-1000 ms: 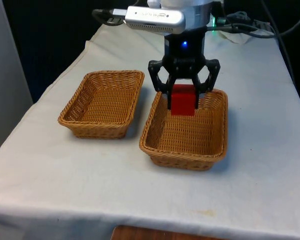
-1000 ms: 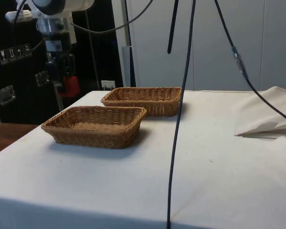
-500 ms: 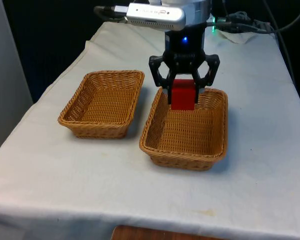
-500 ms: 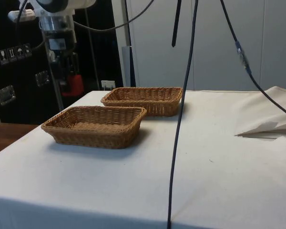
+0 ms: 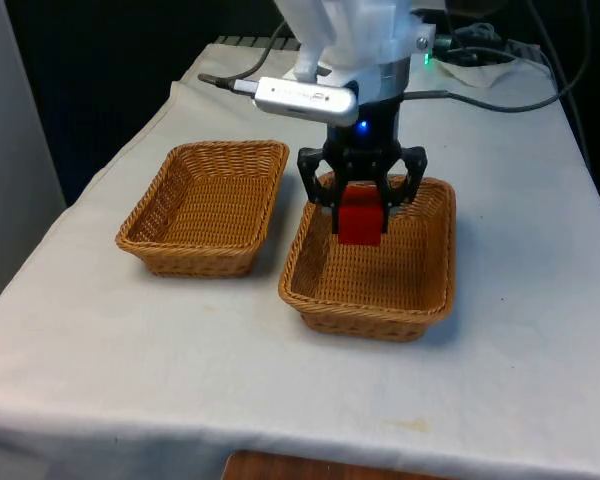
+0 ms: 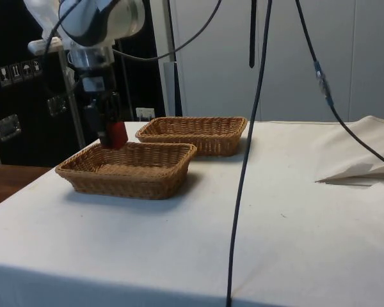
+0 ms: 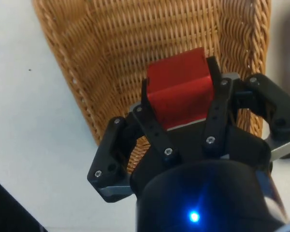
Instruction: Pick up the red cube and place it into the right basket.
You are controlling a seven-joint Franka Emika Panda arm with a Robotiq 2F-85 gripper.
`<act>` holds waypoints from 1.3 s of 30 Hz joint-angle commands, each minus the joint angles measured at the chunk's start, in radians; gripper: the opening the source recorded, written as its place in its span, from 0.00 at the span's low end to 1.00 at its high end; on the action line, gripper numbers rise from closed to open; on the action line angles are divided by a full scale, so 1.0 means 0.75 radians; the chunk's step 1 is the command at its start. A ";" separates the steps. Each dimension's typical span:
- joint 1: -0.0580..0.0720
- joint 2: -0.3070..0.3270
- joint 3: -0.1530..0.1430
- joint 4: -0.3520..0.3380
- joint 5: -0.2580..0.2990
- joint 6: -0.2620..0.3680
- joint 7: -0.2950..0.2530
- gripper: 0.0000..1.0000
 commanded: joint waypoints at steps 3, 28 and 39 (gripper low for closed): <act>0.000 -0.005 -0.005 -0.011 0.000 0.004 -0.007 0.03; 0.011 -0.301 -0.068 -0.305 -0.045 0.041 -0.115 0.03; 0.000 -0.373 -0.093 -0.437 -0.036 0.104 -0.189 0.03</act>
